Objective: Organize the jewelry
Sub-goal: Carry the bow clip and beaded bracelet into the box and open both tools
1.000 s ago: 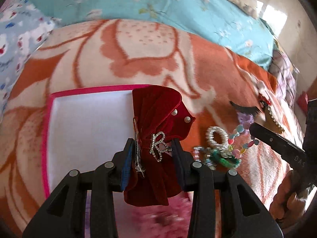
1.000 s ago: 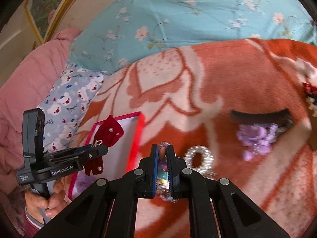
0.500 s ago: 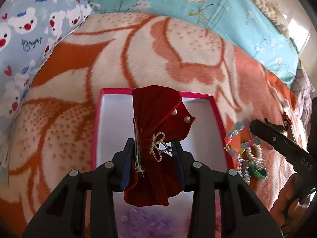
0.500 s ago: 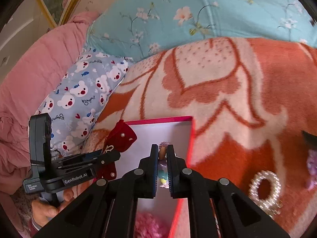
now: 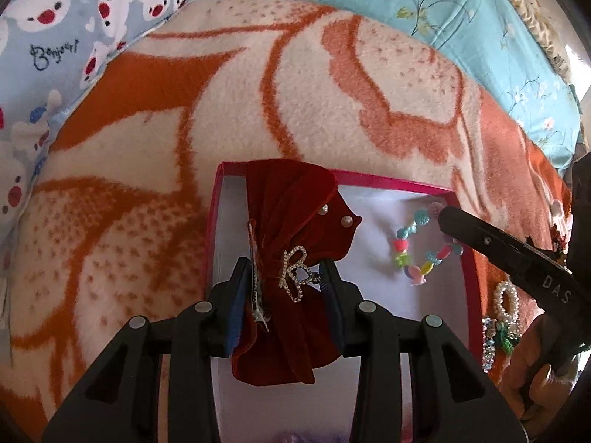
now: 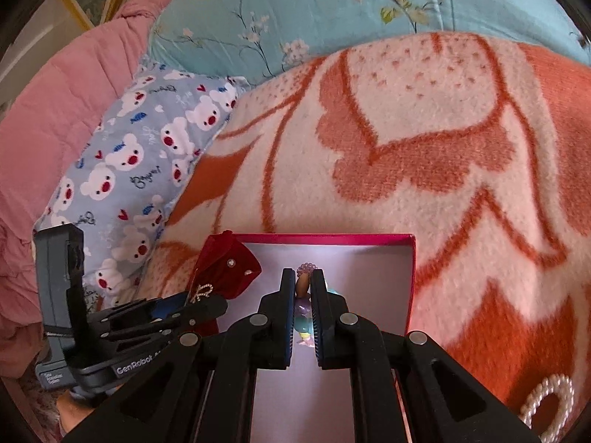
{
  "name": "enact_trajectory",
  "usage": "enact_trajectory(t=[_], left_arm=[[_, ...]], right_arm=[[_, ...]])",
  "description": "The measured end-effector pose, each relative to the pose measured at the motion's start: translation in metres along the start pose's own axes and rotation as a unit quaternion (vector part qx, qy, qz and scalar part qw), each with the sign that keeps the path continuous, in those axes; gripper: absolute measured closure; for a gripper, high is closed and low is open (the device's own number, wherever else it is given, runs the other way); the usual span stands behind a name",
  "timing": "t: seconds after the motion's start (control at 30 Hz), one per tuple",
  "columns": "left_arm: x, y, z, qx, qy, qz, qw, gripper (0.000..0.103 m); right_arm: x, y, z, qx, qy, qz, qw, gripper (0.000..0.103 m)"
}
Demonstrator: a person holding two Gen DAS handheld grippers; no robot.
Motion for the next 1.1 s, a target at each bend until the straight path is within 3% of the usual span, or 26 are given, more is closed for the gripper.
enact_trajectory(t=[0.43, 0.57, 0.67, 0.77, 0.9, 1.1], left_arm=[[0.003, 0.001, -0.009, -0.007, 0.024, -0.015, 0.9996, 0.066], [0.005, 0.001, -0.01, -0.009, 0.031, -0.019, 0.9993, 0.056], [0.006, 0.002, -0.009, -0.009, 0.032, -0.02, 0.9993, 0.055], [0.006, 0.001, -0.005, -0.007, 0.029, -0.02, 0.9993, 0.053], [0.008, 0.0, 0.008, 0.003, 0.034, -0.02, 0.9992, 0.043], [0.011, -0.002, 0.034, 0.027, 0.034, -0.013, 0.999, 0.042]], right_arm=[[0.024, -0.009, -0.021, -0.027, -0.034, -0.006, 0.999, 0.095], [0.023, -0.009, -0.022, -0.028, -0.039, 0.0, 0.999, 0.092], [0.024, -0.008, -0.021, -0.028, -0.038, -0.004, 0.999, 0.091], [0.023, -0.007, -0.019, -0.028, -0.034, -0.009, 0.999, 0.086], [0.022, -0.006, -0.002, -0.015, -0.023, -0.017, 0.999, 0.067], [0.021, -0.014, 0.036, 0.006, -0.012, -0.018, 1.0, 0.067]])
Point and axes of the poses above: each gripper's, at about its wrist camera, not at the fingertips, and z roughly against the way its jaws point, x to its right, y to its top, the point moved 6 cm from there along -z, roughly the way its jaws point, and after that the axes turned 10 degrees about -z, right-handed, at the moved point
